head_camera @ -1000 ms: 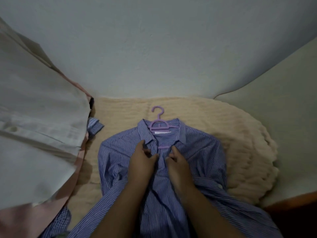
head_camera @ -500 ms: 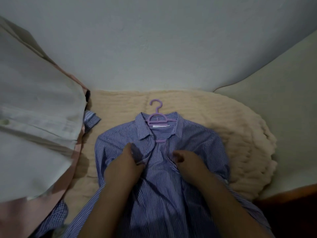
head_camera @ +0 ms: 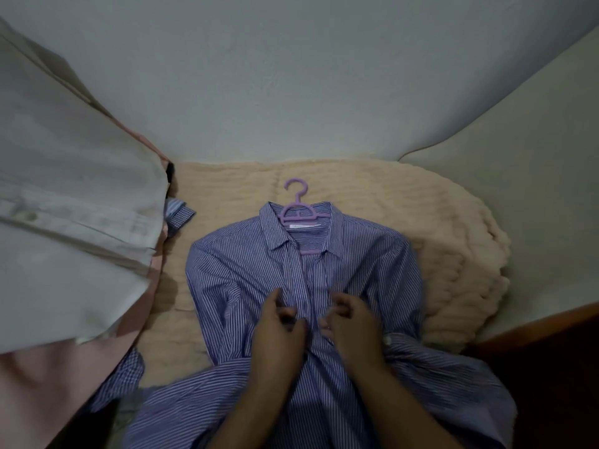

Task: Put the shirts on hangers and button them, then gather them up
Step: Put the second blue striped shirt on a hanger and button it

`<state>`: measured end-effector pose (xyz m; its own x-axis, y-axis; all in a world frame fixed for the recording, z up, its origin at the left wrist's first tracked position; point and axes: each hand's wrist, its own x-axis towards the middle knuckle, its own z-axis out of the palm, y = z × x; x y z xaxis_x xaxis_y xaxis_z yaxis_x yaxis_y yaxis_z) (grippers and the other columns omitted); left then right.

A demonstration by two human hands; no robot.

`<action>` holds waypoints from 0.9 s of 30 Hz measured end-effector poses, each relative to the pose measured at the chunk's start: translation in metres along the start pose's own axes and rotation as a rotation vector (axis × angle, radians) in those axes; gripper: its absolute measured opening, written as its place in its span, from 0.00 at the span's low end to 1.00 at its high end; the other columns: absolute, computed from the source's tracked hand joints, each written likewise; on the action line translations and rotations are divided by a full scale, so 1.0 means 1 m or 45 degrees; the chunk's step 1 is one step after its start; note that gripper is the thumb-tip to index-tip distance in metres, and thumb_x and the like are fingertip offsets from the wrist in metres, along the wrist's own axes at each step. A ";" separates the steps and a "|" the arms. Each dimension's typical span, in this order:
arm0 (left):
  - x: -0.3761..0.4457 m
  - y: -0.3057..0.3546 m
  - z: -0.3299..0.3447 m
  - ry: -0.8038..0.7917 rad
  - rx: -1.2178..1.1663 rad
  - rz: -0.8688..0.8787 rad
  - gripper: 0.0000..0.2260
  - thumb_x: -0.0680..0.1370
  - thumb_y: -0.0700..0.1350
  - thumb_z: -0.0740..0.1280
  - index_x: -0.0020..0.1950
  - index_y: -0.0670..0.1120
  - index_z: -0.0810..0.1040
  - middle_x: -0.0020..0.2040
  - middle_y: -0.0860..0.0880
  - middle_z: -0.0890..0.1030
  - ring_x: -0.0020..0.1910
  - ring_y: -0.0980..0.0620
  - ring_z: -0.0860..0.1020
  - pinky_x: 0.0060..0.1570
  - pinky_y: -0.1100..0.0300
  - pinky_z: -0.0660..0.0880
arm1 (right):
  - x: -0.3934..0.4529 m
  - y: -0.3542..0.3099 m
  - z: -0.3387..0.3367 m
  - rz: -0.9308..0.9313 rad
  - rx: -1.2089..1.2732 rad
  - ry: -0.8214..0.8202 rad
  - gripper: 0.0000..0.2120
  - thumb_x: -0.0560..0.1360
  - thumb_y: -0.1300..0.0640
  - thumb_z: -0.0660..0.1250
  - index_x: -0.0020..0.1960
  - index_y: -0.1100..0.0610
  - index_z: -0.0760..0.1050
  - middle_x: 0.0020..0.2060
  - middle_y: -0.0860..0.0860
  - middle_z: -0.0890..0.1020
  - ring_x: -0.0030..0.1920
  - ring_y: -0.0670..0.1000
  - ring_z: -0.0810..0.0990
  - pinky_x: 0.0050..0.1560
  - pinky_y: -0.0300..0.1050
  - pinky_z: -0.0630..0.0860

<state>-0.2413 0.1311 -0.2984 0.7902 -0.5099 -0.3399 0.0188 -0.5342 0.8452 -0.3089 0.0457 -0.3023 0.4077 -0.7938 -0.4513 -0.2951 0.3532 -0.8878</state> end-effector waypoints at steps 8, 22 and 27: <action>0.008 0.006 0.007 0.038 0.095 0.213 0.36 0.74 0.45 0.72 0.77 0.54 0.56 0.47 0.56 0.75 0.41 0.60 0.76 0.38 0.69 0.72 | -0.004 0.009 0.004 -0.174 -0.308 0.089 0.11 0.74 0.65 0.64 0.51 0.50 0.74 0.46 0.50 0.81 0.47 0.51 0.80 0.51 0.50 0.78; 0.014 0.000 0.007 0.131 0.131 0.263 0.22 0.75 0.42 0.69 0.67 0.50 0.69 0.40 0.56 0.79 0.39 0.59 0.78 0.41 0.65 0.75 | 0.012 -0.001 -0.002 -0.144 -0.615 -0.017 0.09 0.70 0.67 0.65 0.43 0.54 0.72 0.42 0.51 0.79 0.42 0.53 0.79 0.44 0.45 0.76; 0.017 0.009 -0.002 0.225 -0.363 0.096 0.15 0.74 0.40 0.71 0.58 0.47 0.74 0.36 0.51 0.84 0.35 0.56 0.81 0.43 0.61 0.76 | 0.020 -0.012 0.007 -0.087 -0.236 0.032 0.11 0.67 0.68 0.68 0.39 0.53 0.71 0.36 0.56 0.79 0.38 0.61 0.80 0.40 0.58 0.79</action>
<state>-0.2267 0.1193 -0.2955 0.8892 -0.4030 -0.2165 0.1072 -0.2764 0.9550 -0.2909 0.0291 -0.3010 0.4109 -0.8259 -0.3859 -0.4225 0.2026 -0.8834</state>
